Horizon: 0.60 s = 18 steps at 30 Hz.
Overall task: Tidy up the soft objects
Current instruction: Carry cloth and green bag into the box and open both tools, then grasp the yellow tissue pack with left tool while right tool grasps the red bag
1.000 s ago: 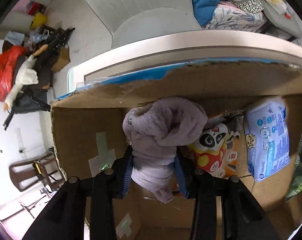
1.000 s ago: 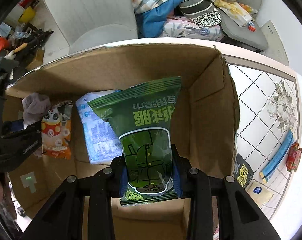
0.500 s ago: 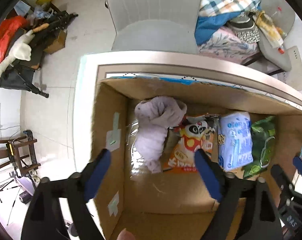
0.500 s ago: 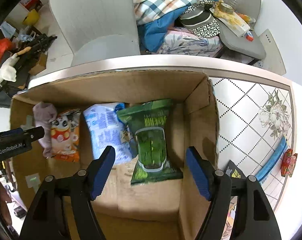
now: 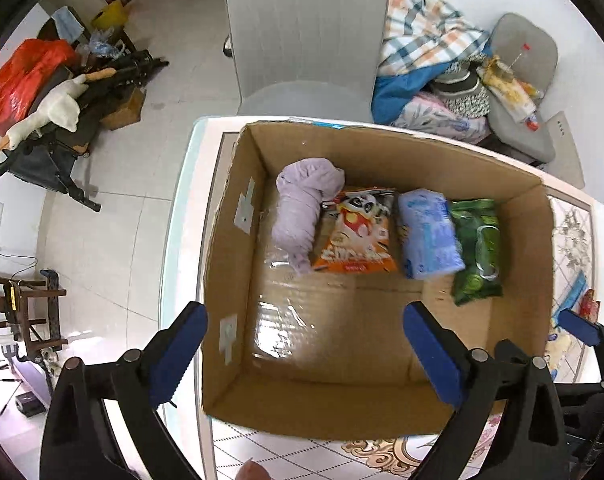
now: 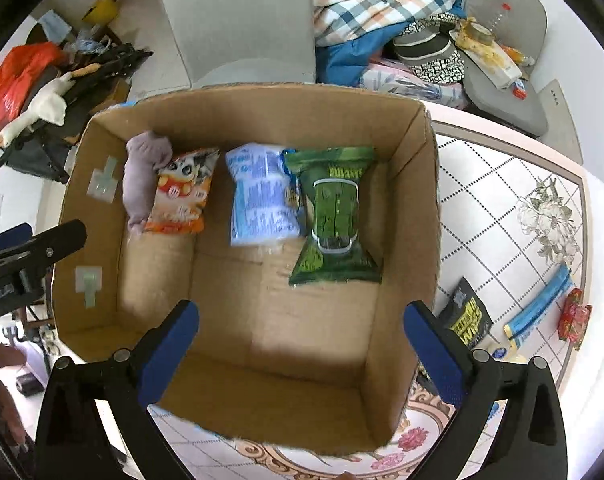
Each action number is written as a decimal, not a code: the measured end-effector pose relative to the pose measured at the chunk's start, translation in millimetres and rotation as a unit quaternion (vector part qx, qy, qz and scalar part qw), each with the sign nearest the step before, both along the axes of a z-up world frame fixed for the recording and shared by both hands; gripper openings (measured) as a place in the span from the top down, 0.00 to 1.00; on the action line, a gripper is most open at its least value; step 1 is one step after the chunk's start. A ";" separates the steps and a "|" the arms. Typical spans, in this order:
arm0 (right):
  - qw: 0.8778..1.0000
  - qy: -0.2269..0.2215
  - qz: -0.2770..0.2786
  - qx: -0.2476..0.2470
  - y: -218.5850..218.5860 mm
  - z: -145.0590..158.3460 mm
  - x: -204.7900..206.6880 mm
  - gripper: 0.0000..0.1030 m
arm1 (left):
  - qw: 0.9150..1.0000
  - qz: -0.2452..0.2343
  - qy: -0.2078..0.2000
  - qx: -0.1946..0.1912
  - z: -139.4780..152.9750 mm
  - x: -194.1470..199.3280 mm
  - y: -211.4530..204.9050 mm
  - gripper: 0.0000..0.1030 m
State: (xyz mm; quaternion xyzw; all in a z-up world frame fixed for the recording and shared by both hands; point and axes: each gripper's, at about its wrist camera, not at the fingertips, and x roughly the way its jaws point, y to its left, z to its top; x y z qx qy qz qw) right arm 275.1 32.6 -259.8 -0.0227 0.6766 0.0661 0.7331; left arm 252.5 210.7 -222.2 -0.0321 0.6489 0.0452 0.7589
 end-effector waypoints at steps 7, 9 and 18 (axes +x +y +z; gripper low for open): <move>0.999 -0.025 -0.006 0.021 -10.4 32.9 -34.6 0.00 | 0.999 0.001 -0.051 -0.001 45.1 -39.0 -13.1 0.03; 0.999 -0.037 -0.008 0.031 -13.9 47.1 -46.1 0.00 | 0.998 0.001 -0.065 -0.001 59.4 -50.2 -15.6 0.03; 0.994 -0.086 -0.010 0.062 -27.7 113.6 -99.2 0.00 | 0.994 -0.011 -0.112 -0.013 116.3 -92.5 -27.9 0.03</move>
